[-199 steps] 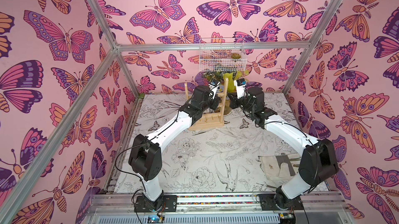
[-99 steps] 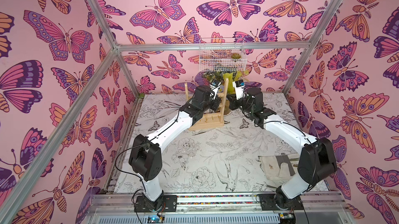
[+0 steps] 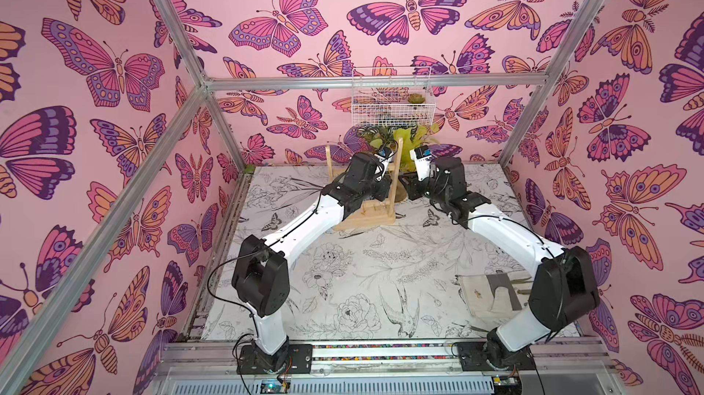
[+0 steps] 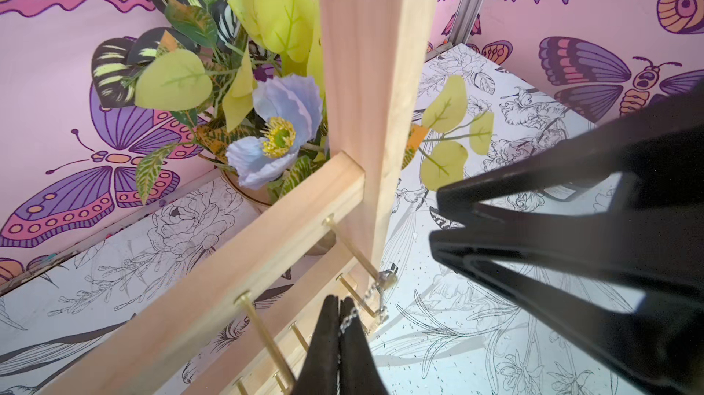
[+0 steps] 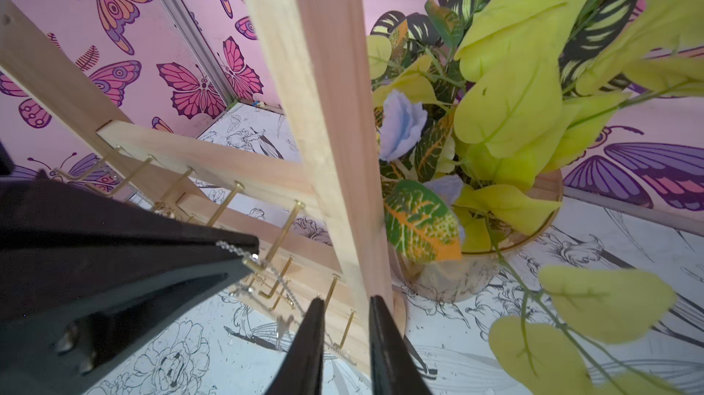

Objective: Hang the necklace on the jewelry display stand
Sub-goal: Hang the necklace on the stand.

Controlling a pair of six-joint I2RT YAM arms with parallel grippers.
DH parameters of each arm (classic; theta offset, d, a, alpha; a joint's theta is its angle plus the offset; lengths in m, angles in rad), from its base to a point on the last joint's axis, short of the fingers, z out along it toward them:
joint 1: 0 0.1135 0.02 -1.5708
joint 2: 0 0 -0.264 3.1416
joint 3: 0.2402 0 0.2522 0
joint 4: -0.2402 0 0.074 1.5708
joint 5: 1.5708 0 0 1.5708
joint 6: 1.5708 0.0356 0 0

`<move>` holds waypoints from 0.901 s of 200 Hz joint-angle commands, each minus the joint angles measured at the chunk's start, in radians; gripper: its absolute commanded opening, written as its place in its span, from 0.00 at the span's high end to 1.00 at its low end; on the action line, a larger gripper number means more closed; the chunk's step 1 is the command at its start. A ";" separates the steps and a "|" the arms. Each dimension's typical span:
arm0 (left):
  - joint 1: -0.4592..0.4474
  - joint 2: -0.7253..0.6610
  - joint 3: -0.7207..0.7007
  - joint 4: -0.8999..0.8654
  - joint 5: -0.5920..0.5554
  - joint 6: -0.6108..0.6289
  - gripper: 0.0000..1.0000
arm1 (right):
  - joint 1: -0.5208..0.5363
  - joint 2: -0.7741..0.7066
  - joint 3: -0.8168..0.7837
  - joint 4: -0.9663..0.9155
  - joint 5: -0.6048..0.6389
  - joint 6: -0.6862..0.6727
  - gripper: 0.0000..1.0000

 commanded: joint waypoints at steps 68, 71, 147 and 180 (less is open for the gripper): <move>-0.023 0.015 -0.003 -0.067 -0.087 -0.110 0.92 | -0.010 -0.109 -0.128 0.006 -0.034 0.055 0.69; -0.023 0.015 -0.006 -0.067 -0.087 -0.114 0.92 | -0.011 -0.111 -0.135 0.009 -0.033 0.058 0.69; -0.036 0.038 -0.023 -0.064 -0.107 -0.164 0.90 | -0.011 -0.116 -0.259 0.129 -0.066 0.138 0.62; -0.041 0.037 -0.037 -0.052 -0.126 -0.179 0.90 | -0.012 -0.087 -0.262 0.153 -0.092 0.143 0.61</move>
